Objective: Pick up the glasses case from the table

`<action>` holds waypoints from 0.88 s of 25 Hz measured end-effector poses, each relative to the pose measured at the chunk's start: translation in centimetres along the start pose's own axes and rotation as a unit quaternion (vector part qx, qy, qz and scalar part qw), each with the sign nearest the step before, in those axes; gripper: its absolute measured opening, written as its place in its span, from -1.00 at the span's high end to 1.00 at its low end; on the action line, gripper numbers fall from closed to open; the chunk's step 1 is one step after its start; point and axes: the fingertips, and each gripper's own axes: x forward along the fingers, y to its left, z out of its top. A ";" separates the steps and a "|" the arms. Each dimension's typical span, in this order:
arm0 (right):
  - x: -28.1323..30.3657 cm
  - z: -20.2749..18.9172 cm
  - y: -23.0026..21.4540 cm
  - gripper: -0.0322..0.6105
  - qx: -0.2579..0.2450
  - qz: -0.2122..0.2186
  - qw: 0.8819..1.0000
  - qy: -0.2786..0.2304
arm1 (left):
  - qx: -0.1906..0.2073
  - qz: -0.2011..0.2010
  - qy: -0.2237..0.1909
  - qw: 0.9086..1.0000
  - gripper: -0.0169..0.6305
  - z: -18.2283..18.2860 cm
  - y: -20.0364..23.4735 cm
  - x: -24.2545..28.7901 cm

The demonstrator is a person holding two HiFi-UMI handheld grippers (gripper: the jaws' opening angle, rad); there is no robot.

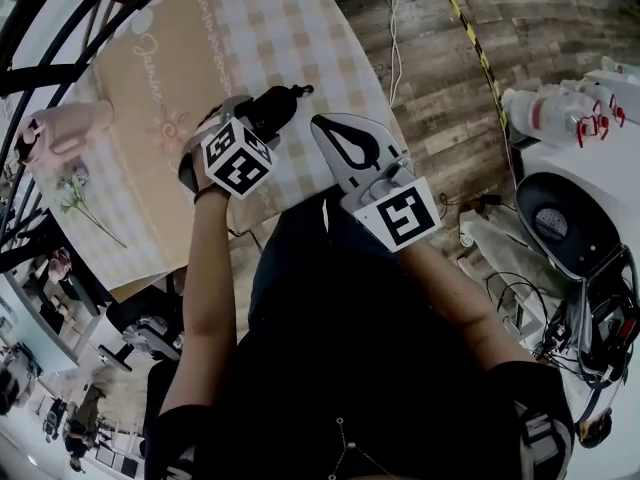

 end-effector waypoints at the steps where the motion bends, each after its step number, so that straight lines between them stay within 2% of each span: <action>1: 0.0 0.3 -0.1 0.88 -0.003 0.001 1.000 -0.003 | -0.003 0.008 -0.006 1.000 -0.16 0.3 0.2 -0.5; 10: -0.3 3.3 -0.6 0.88 -0.029 0.010 0.999 -0.022 | -0.018 0.086 -0.059 0.994 -0.15 3.0 1.4 -6.4; 14: -0.2 5.2 0.0 0.88 -0.039 0.018 0.998 -0.044 | -0.034 0.117 -0.084 0.989 -0.15 3.4 1.7 -9.4; 16: 0.0 6.0 -0.2 0.88 -0.042 0.010 0.998 -0.040 | -0.042 0.133 -0.095 0.986 -0.15 3.7 2.0 -10.9; 22: 0.3 7.9 0.0 0.88 -0.063 0.022 0.996 -0.066 | -0.041 0.185 -0.115 0.975 -0.16 4.7 2.7 -15.1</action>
